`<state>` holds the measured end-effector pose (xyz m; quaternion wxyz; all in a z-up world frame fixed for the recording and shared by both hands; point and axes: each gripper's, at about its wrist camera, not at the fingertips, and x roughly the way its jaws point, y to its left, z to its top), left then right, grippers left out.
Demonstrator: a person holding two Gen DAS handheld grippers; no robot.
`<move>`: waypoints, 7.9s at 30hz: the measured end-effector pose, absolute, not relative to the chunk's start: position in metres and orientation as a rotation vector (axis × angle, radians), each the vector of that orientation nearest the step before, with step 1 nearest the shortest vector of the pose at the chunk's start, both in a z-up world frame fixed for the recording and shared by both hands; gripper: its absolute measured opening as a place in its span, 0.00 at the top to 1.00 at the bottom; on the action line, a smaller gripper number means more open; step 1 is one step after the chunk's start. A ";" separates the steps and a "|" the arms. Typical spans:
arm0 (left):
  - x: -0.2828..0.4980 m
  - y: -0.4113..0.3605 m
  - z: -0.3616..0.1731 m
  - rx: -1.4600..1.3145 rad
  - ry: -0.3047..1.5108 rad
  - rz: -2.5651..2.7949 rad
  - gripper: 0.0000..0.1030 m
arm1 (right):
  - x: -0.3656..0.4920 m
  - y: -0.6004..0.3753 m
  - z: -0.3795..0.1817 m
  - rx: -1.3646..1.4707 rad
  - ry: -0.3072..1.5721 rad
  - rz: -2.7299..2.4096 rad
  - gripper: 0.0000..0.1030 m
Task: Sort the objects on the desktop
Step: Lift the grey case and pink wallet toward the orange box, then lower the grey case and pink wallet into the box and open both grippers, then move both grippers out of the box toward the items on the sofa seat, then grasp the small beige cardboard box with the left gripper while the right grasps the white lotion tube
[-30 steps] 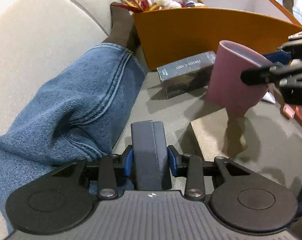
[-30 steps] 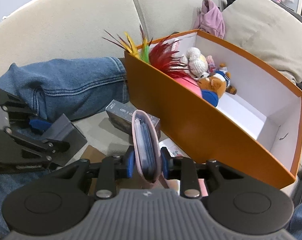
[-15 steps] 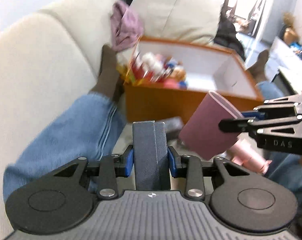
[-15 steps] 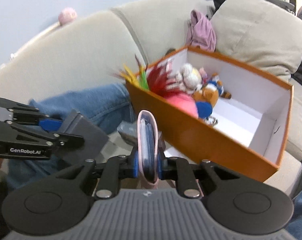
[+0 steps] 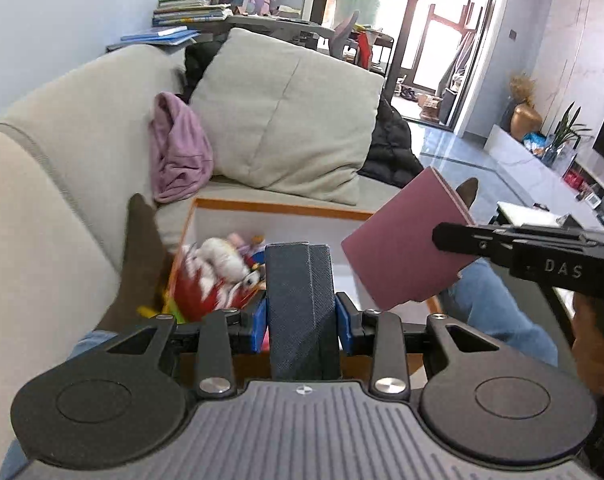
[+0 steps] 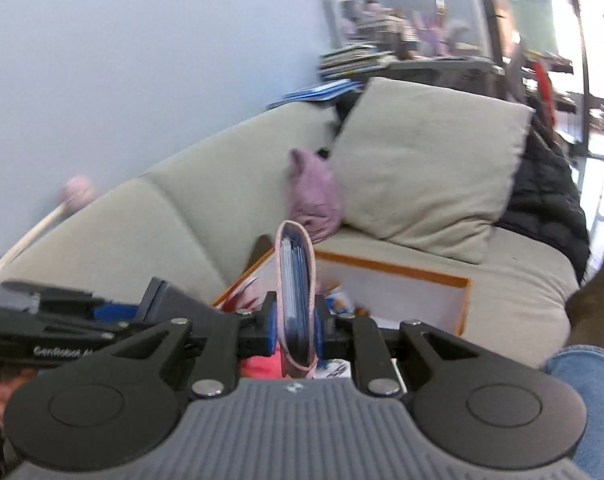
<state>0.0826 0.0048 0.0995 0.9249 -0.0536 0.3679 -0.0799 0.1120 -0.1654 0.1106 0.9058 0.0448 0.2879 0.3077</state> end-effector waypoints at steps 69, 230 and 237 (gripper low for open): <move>0.279 -0.086 -0.042 -0.158 1.108 -0.224 0.62 | 0.239 -0.214 0.011 0.227 0.648 0.196 0.63; 0.018 0.049 -0.052 -0.343 1.014 0.109 0.46 | 0.070 -0.149 -0.070 0.565 0.923 0.565 0.87; 0.017 0.055 -0.049 -0.335 1.004 0.138 0.46 | 0.068 -0.123 -0.049 0.391 0.870 0.608 0.86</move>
